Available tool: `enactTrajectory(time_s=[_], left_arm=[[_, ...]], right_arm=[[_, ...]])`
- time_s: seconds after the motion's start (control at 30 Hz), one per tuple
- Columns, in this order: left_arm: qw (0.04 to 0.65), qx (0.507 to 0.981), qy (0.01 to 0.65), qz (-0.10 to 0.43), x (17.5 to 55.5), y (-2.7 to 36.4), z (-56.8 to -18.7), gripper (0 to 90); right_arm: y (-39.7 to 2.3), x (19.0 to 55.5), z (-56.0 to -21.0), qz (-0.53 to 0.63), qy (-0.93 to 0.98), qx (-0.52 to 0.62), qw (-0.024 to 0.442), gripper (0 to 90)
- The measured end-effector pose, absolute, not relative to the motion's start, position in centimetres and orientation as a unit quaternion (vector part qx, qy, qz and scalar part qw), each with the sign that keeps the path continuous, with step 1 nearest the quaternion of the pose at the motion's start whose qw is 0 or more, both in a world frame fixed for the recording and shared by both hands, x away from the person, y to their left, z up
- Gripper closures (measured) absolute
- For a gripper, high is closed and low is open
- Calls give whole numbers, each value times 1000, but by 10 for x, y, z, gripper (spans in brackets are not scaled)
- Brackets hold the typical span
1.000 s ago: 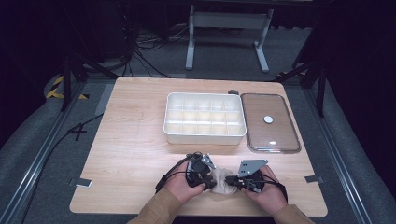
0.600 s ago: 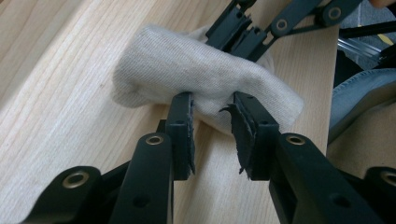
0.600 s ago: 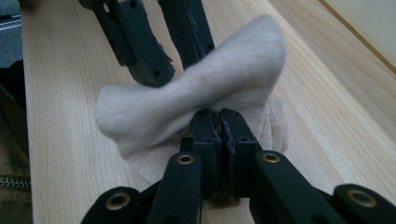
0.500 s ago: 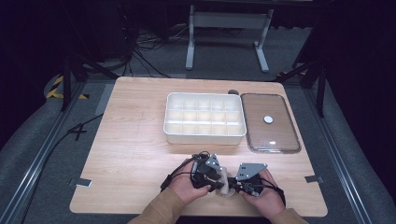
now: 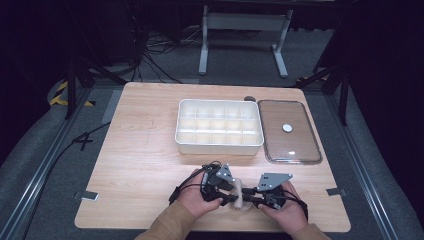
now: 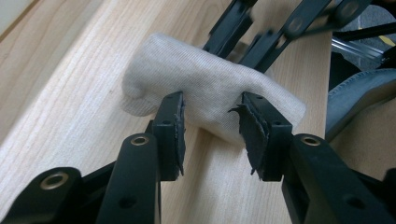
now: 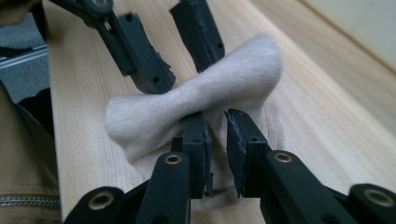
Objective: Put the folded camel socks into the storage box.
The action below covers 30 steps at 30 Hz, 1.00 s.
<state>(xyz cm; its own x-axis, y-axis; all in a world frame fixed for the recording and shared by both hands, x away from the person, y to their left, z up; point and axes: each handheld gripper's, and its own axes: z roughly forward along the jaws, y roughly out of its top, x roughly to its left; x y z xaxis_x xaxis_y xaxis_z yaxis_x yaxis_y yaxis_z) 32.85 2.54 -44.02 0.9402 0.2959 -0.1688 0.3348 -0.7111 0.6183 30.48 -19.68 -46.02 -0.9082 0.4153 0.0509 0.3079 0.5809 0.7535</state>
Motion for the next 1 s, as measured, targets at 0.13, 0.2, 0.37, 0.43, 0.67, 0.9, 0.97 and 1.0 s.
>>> enactTrajectory(time_s=[0.13, 0.2, 0.37, 0.43, 0.67, 0.9, 0.97, 1.0], left_arm=[[337, 926, 169, -24, 329, 26, -439, 608], [338, 925, 169, -24, 329, 27, -437, 608], [340, 925, 170, -23, 328, 26, -436, 611], [342, 924, 167, -22, 328, 26, -437, 612], [340, 926, 164, -22, 327, 24, -436, 619], [343, 926, 153, -31, 325, 18, -441, 620], [344, 926, 149, -32, 325, 16, -442, 618], [344, 927, 147, -32, 324, 14, -442, 618]], right_arm=[[-211, 306, -447, 419, 878, 218, 74, 786], [-219, 307, -443, 411, 878, 232, 78, 801], [-232, 311, -446, 381, 884, 260, 78, 839], [-237, 314, -451, 356, 888, 281, 76, 856], [-225, 313, -463, 318, 906, 274, 51, 868], [-215, 310, -465, 319, 909, 265, 49, 864], [-213, 309, -465, 320, 909, 264, 47, 864], [-212, 309, -465, 320, 909, 262, 48, 864]])
